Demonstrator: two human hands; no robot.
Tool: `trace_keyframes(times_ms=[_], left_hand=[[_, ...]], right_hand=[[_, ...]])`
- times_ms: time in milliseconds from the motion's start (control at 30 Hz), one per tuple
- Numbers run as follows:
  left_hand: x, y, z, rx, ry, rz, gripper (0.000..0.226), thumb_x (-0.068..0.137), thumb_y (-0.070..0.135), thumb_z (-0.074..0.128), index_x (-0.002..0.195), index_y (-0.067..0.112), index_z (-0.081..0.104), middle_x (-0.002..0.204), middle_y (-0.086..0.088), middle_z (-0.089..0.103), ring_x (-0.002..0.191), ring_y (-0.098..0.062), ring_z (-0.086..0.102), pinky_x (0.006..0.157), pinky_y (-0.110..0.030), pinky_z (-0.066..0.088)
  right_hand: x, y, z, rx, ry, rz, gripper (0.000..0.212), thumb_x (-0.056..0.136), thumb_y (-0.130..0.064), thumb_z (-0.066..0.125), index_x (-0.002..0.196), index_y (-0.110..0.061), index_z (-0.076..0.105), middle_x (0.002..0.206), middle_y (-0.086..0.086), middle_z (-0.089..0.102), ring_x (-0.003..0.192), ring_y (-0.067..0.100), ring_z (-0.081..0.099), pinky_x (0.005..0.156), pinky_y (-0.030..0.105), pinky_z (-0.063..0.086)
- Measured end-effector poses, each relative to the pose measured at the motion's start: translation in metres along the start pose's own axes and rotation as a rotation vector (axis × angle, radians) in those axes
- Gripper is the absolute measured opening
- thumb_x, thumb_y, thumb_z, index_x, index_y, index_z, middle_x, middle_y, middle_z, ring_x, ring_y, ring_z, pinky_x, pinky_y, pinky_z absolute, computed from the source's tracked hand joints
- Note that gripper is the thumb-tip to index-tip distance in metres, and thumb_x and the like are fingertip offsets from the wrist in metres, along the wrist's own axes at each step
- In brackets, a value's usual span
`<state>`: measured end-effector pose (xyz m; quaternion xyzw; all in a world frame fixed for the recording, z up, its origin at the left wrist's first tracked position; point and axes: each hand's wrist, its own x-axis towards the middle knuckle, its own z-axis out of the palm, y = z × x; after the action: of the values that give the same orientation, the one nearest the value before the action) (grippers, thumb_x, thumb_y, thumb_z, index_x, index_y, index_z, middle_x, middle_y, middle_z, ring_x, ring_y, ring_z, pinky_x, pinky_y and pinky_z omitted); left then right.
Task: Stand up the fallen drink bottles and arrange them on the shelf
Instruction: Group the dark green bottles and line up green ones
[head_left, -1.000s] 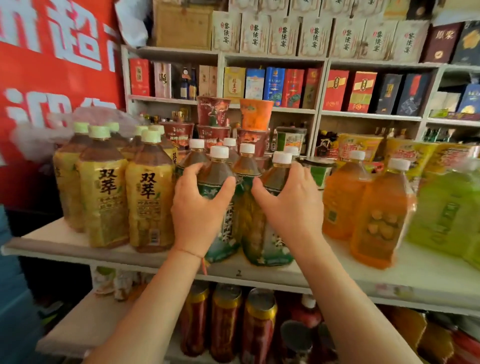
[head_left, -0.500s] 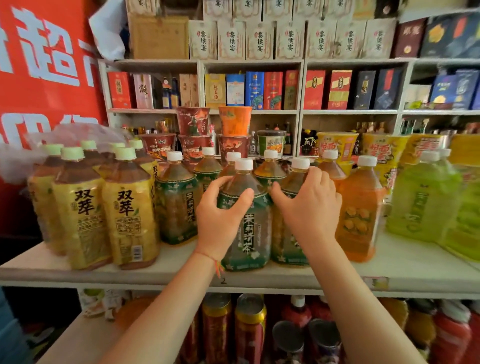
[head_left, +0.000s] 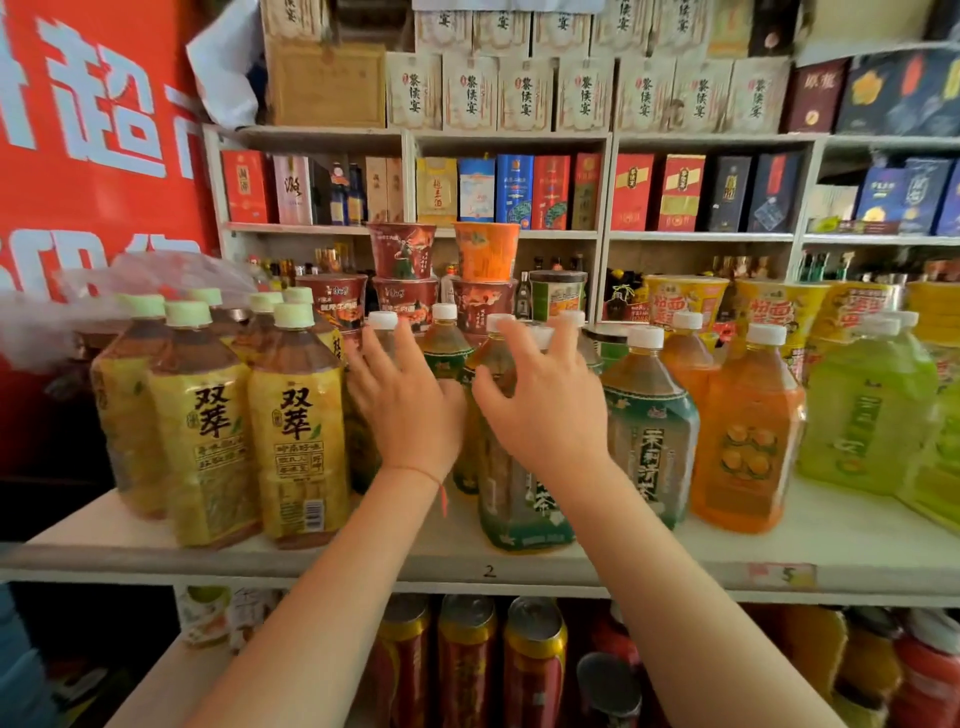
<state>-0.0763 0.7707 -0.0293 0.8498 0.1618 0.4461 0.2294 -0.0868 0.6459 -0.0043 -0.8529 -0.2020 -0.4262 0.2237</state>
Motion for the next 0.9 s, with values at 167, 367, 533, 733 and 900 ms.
trace_keyframes(times_ms=[167,367,533,733,900], left_hand=[[0.018,0.006,0.000,0.172,-0.080,-0.075,0.089,0.089,0.035,0.062,0.158,0.015,0.010,0.158,-0.027,0.024,0.145,-0.047,0.022,0.117,-0.059,0.021],[0.014,-0.002,0.001,0.137,0.019,0.007,0.094,0.085,0.039,0.069,0.158,0.013,0.015,0.144,-0.018,0.046,0.129,-0.037,0.039,0.107,-0.049,0.034],[0.011,-0.011,0.005,-0.190,-0.101,-0.082,0.090,0.091,0.042,0.065,0.159,0.016,0.012,0.157,-0.014,0.030,0.138,-0.038,0.037,0.107,-0.048,0.038],[-0.007,-0.029,0.011,-0.353,-0.149,-0.205,0.082,0.090,0.063,0.058,0.150,0.016,0.027,0.135,-0.008,0.058,0.120,-0.031,0.059,0.091,-0.038,0.050],[-0.011,-0.023,0.012,-0.349,-0.158,-0.185,0.080,0.092,0.063,0.055,0.149,0.015,0.028,0.137,-0.007,0.059,0.121,-0.029,0.059,0.098,-0.041,0.050]], right_hand=[[0.002,0.003,-0.001,0.005,-0.047,0.045,0.022,0.098,-0.037,0.048,0.114,-0.025,0.057,0.109,0.009,0.047,0.072,0.021,0.052,0.058,0.032,0.052],[0.008,0.006,-0.007,0.001,-0.113,0.029,0.017,0.099,-0.037,0.045,0.107,-0.024,0.053,0.100,0.003,0.038,0.072,0.022,0.051,0.057,0.032,0.049],[0.006,0.007,-0.008,0.023,-0.106,0.032,0.017,0.100,-0.038,0.046,0.106,-0.025,0.054,0.098,0.003,0.040,0.071,0.021,0.052,0.056,0.030,0.048],[0.007,0.007,-0.011,0.018,-0.144,0.029,0.015,0.100,-0.035,0.047,0.105,-0.023,0.054,0.109,0.009,0.039,0.071,0.025,0.052,0.054,0.029,0.043],[0.007,0.009,-0.012,0.031,-0.160,0.033,0.014,0.099,-0.036,0.048,0.104,-0.023,0.054,0.127,0.016,0.044,0.072,0.023,0.049,0.051,0.024,0.034]])
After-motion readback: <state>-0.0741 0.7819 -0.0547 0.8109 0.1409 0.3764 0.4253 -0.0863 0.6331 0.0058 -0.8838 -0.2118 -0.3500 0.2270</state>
